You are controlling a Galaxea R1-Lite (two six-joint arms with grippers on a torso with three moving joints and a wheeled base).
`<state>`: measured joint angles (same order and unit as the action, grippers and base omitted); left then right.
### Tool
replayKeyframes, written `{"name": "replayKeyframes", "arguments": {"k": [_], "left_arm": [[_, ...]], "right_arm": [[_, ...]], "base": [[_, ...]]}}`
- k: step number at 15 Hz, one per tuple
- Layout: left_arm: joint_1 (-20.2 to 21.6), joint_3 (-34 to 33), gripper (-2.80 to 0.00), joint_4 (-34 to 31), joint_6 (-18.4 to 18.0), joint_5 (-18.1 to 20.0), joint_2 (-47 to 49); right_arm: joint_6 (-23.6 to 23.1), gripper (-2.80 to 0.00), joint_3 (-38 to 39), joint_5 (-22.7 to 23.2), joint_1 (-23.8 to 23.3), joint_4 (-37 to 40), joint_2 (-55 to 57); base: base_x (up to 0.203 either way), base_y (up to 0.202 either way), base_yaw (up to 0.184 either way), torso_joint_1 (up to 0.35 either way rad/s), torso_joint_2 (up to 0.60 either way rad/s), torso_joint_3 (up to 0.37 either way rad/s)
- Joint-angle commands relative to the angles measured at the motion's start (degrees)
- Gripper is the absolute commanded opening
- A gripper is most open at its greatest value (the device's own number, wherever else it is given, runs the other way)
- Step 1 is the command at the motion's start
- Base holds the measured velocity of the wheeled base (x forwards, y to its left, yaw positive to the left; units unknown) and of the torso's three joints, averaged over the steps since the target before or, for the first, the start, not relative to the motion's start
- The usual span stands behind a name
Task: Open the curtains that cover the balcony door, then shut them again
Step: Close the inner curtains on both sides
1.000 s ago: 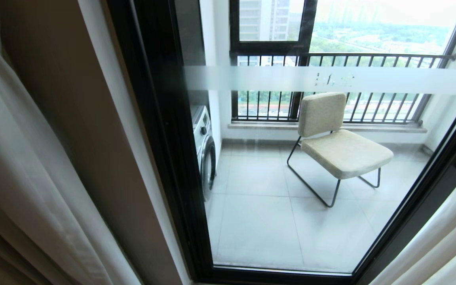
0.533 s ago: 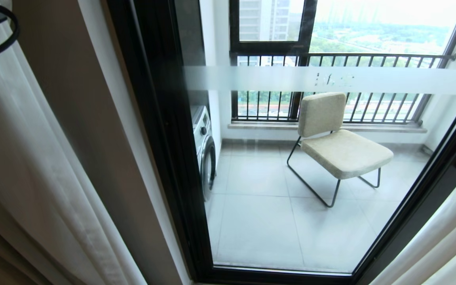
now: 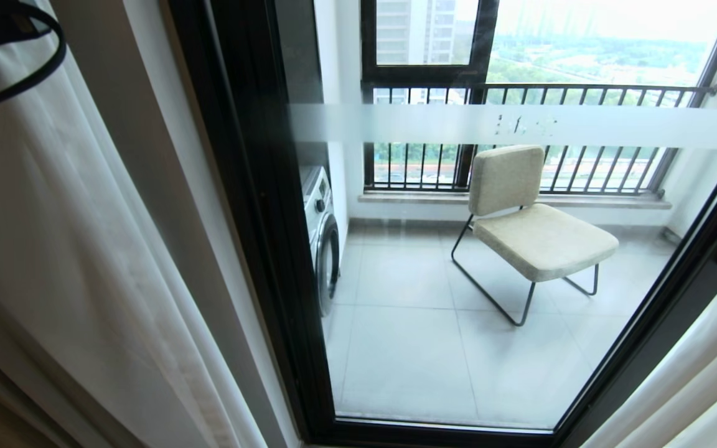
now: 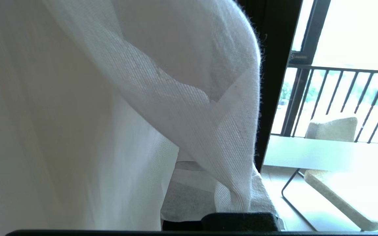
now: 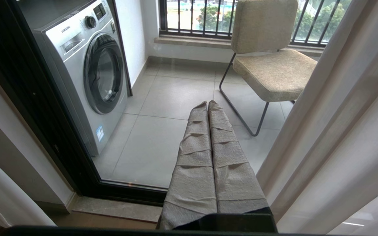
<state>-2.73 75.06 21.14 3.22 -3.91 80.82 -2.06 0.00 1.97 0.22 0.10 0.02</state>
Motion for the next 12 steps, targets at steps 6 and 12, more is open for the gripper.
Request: {"name": "replayKeyframes", "arguments": {"k": [6,12], "left_arm": [[-2.9,-1.0,-2.8,0.0,-0.1,0.0,-0.5],[-4.4,-1.1,-2.8,-0.1,-0.1,-0.1,-1.2]], "right_arm": [[0.0,-2.8,0.0,0.0,0.0,0.0,0.0],[0.0,-2.8,0.0,0.0,0.0,0.0,0.0]], "base": [[0.0,0.0,0.0,0.0,0.0,0.0],[0.0,0.0,0.0,0.0,0.0,0.0]]}}
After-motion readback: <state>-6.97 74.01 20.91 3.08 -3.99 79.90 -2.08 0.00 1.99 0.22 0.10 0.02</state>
